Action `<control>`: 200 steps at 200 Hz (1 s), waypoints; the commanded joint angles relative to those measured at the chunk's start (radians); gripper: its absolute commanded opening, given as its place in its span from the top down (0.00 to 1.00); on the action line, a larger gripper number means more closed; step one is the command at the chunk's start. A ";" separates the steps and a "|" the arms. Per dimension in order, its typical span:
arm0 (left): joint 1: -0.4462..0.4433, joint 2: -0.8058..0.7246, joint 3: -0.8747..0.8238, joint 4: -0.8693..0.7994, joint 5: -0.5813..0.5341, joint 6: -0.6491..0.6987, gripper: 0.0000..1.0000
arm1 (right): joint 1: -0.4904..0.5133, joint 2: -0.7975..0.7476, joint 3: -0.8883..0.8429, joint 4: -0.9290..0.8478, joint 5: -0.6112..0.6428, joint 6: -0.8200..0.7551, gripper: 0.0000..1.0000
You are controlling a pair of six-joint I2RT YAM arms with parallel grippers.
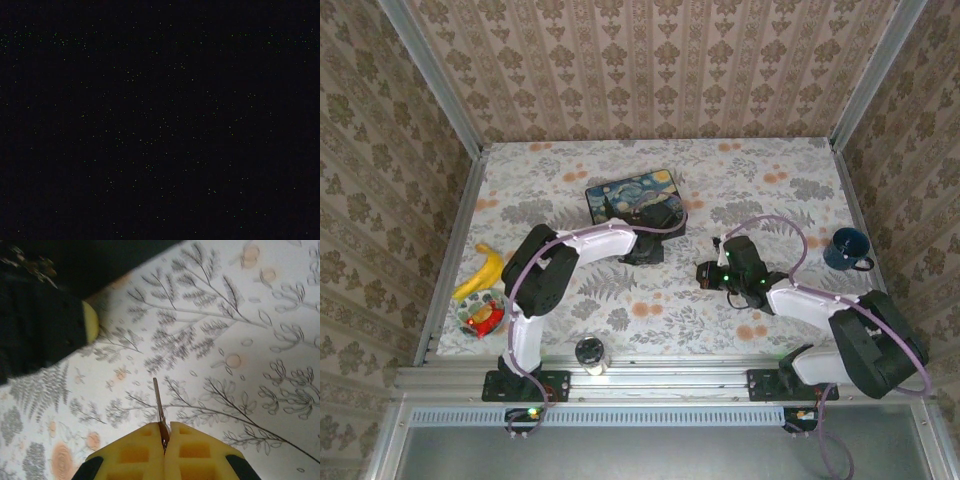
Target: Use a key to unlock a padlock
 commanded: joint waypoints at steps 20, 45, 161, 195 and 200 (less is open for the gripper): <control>0.002 -0.016 -0.017 0.081 0.157 -0.107 0.85 | 0.010 0.087 -0.058 0.162 -0.018 0.013 1.00; 0.008 -0.014 -0.036 0.114 0.180 -0.121 0.85 | 0.029 0.115 -0.081 0.218 0.010 0.014 1.00; 0.044 -0.021 -0.056 0.174 0.334 -0.219 0.85 | 0.136 0.210 -0.097 0.354 0.158 0.016 1.00; 0.048 -0.019 -0.075 0.208 0.350 -0.241 0.85 | 0.140 0.233 -0.094 0.359 0.170 0.020 1.00; 0.048 -0.019 -0.077 0.210 0.355 -0.245 0.85 | 0.141 0.237 -0.094 0.362 0.170 0.021 1.00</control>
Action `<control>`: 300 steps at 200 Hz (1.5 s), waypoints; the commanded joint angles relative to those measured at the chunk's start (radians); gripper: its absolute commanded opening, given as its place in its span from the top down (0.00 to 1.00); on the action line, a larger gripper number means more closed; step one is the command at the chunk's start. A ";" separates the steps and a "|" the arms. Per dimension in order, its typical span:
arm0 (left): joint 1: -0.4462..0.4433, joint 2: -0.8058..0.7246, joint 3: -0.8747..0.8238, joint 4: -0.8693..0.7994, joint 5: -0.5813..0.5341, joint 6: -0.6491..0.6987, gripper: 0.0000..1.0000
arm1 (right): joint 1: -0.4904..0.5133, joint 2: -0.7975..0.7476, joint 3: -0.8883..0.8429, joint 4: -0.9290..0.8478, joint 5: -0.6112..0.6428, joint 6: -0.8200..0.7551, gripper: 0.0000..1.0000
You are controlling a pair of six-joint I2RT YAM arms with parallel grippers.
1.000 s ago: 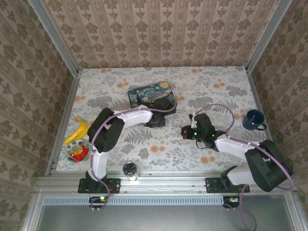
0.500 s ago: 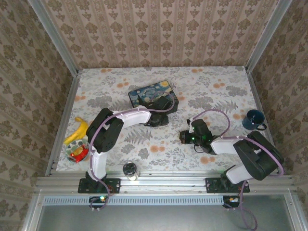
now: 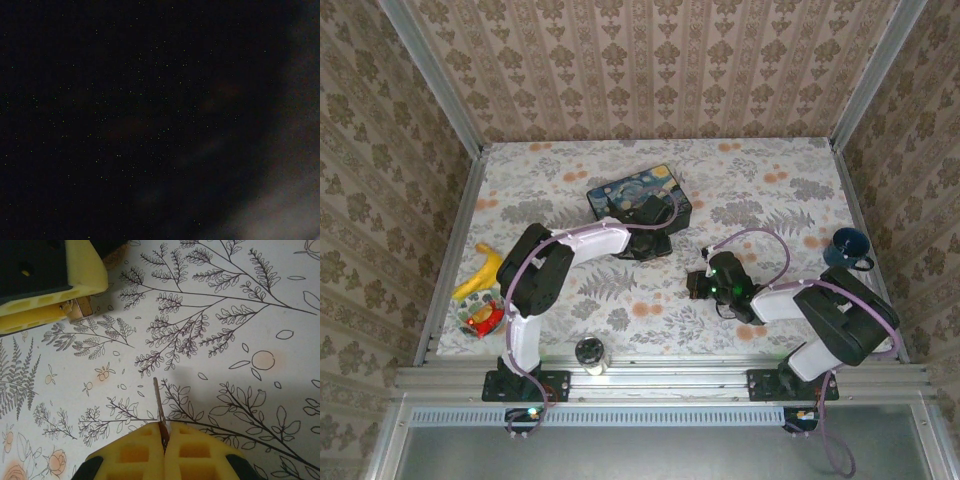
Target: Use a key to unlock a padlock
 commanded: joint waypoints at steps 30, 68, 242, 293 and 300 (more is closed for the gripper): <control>0.013 0.004 -0.046 0.036 0.145 -0.101 0.85 | 0.017 0.058 -0.013 0.018 0.035 0.021 1.00; 0.016 -0.001 -0.046 0.042 0.158 -0.115 0.86 | 0.017 0.071 -0.009 0.017 0.041 0.016 1.00; 0.024 -0.016 -0.042 0.002 0.177 -0.211 0.92 | 0.017 0.067 -0.021 0.009 0.038 0.021 1.00; 0.024 -0.013 -0.038 0.014 0.190 -0.226 0.92 | 0.017 0.071 -0.054 0.060 0.028 0.012 1.00; 0.024 -0.012 -0.038 0.016 0.194 -0.229 0.92 | 0.017 0.074 -0.058 0.071 0.027 0.010 1.00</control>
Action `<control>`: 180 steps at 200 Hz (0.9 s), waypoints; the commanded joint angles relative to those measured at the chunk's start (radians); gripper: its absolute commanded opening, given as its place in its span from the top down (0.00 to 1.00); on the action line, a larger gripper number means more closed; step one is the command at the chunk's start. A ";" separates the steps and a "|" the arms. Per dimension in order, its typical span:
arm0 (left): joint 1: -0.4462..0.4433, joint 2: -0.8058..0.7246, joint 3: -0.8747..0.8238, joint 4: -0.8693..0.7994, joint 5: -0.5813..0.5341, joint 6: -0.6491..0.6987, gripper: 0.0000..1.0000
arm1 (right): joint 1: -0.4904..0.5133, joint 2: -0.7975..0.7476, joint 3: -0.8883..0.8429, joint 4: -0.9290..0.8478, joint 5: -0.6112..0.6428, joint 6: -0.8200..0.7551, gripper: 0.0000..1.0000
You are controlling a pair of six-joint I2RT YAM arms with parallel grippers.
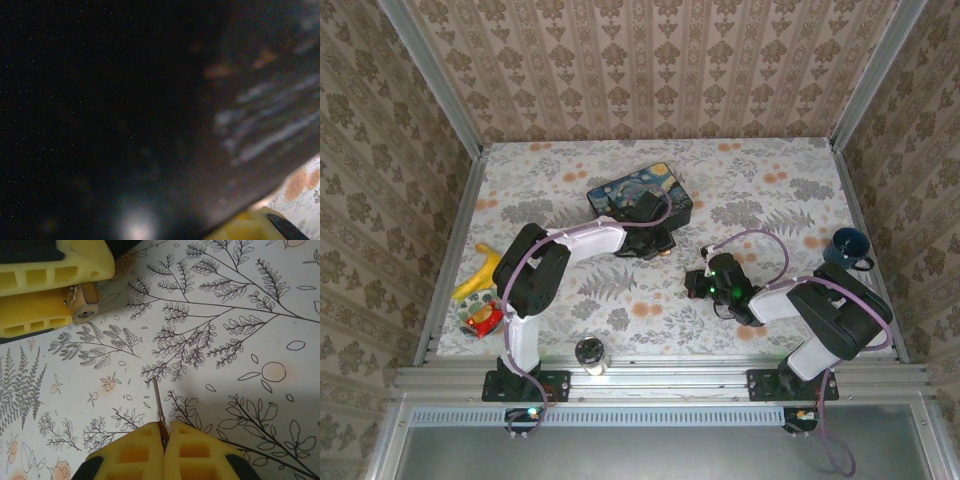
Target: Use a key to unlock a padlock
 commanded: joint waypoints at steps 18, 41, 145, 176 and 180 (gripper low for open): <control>0.002 0.007 -0.022 -0.038 0.109 -0.111 0.92 | 0.010 0.044 -0.046 -0.001 0.008 -0.015 1.00; 0.005 0.001 -0.017 -0.031 0.113 -0.120 0.92 | 0.010 0.065 -0.046 0.043 -0.005 -0.020 1.00; 0.004 0.015 -0.023 0.006 0.133 -0.145 0.92 | 0.010 0.159 0.015 0.199 -0.075 -0.004 1.00; 0.003 0.016 -0.023 0.010 0.130 -0.147 0.92 | 0.010 0.173 0.036 0.211 -0.069 0.004 1.00; 0.002 0.016 -0.023 0.009 0.130 -0.147 0.92 | 0.011 0.174 0.038 0.214 -0.067 0.005 1.00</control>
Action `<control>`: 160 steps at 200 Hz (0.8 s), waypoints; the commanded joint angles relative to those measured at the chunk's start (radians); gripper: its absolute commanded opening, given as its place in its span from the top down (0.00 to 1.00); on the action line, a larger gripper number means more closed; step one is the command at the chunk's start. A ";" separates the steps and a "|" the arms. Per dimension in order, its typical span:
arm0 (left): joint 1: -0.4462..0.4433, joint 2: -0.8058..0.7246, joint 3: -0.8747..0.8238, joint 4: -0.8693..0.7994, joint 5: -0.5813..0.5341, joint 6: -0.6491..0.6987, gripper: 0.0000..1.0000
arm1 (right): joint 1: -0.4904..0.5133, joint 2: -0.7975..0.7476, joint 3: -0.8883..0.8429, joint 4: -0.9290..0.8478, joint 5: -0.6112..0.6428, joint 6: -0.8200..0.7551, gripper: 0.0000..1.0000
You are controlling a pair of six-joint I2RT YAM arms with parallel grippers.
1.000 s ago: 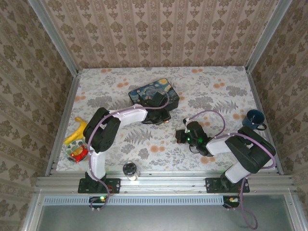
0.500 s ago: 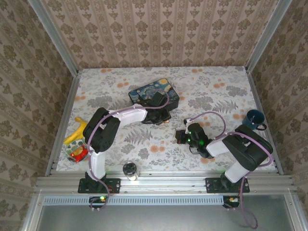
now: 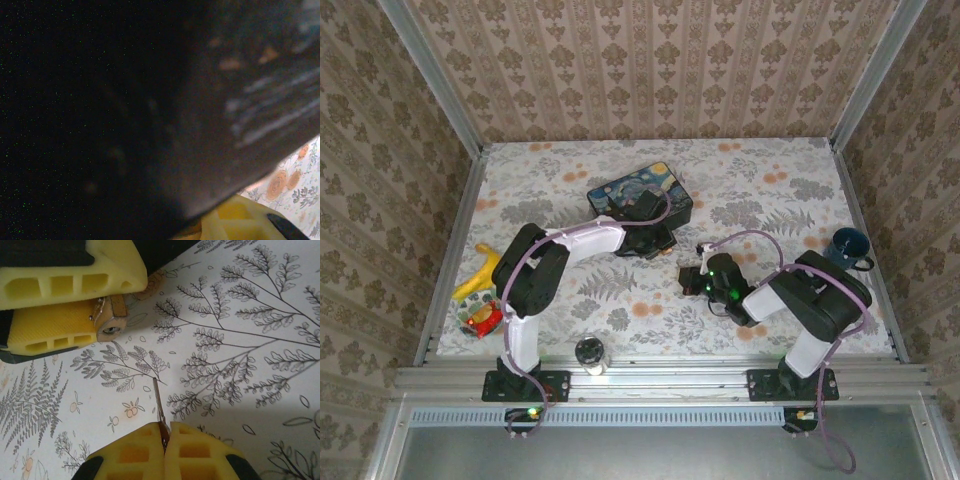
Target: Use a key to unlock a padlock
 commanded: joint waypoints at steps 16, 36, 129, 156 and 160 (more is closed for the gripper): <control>0.001 0.022 -0.022 -0.009 0.102 -0.081 0.92 | 0.011 0.045 0.032 -0.001 -0.024 0.011 1.00; 0.001 0.029 -0.023 -0.006 0.104 -0.084 0.92 | 0.012 0.052 0.042 0.011 -0.023 0.017 1.00; -0.002 0.035 -0.046 0.010 0.113 -0.096 0.92 | 0.012 0.100 0.070 0.080 -0.016 0.056 1.00; 0.000 0.036 -0.053 0.021 0.114 -0.103 0.92 | 0.012 0.104 0.060 0.096 -0.013 0.066 1.00; 0.000 0.037 -0.054 0.023 0.116 -0.104 0.92 | 0.012 0.103 0.059 0.097 -0.012 0.068 1.00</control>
